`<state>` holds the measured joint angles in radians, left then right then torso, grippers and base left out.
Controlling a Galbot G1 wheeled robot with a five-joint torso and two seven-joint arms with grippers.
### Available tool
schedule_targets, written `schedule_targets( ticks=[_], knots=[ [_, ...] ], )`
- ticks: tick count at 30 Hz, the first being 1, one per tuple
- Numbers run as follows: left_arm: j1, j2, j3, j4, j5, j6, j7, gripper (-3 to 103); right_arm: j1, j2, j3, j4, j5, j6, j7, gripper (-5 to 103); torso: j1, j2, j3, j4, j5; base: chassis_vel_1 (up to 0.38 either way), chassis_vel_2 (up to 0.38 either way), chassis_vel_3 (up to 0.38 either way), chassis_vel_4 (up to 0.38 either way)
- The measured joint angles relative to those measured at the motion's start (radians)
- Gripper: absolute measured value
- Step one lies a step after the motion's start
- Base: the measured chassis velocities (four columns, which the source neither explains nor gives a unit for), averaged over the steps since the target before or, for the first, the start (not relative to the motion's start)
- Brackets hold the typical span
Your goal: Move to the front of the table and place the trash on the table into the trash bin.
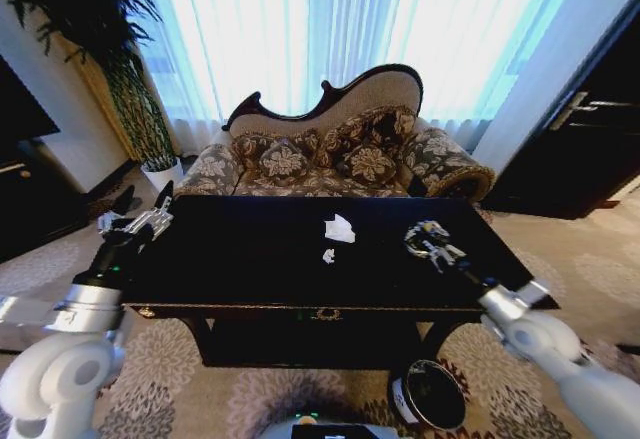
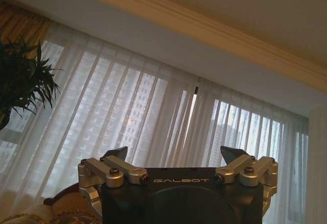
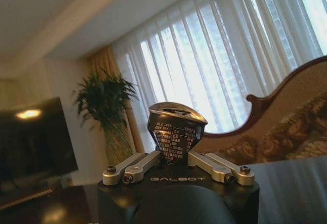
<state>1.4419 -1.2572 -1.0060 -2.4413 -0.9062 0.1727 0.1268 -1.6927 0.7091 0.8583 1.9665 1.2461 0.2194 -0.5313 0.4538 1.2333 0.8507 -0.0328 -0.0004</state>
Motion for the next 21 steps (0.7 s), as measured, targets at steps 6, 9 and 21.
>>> schedule_targets(
  ticks=[6, 9, 21],
  knots=[
    [0.002, -0.021, 0.017, -0.025, 0.005, -0.001, 0.000, 100, -0.094, 0.102, 0.087, 0.034, 0.010, 0.031, -0.059, 3, 0.000, 0.000, 0.000, 0.0005, 0.0003, 0.000, 0.000, 0.000, 0.000],
    [0.000, -0.034, 0.028, -0.028, 0.005, -0.007, 0.000, 100, -0.189, 0.180, 0.176, 0.058, 0.052, 0.057, -0.129, 3, 0.000, 0.000, 0.000, 0.0000, 0.0002, 0.000, 0.000, 0.000, 0.000],
    [0.007, -0.025, -0.046, -0.054, -0.054, -0.016, 0.001, 100, -0.266, 0.262, 0.267, 0.035, 0.170, 0.058, -0.257, 3, 0.000, 0.000, 0.000, 0.0002, 0.0002, 0.000, 0.000, 0.000, 0.000]
  ],
)
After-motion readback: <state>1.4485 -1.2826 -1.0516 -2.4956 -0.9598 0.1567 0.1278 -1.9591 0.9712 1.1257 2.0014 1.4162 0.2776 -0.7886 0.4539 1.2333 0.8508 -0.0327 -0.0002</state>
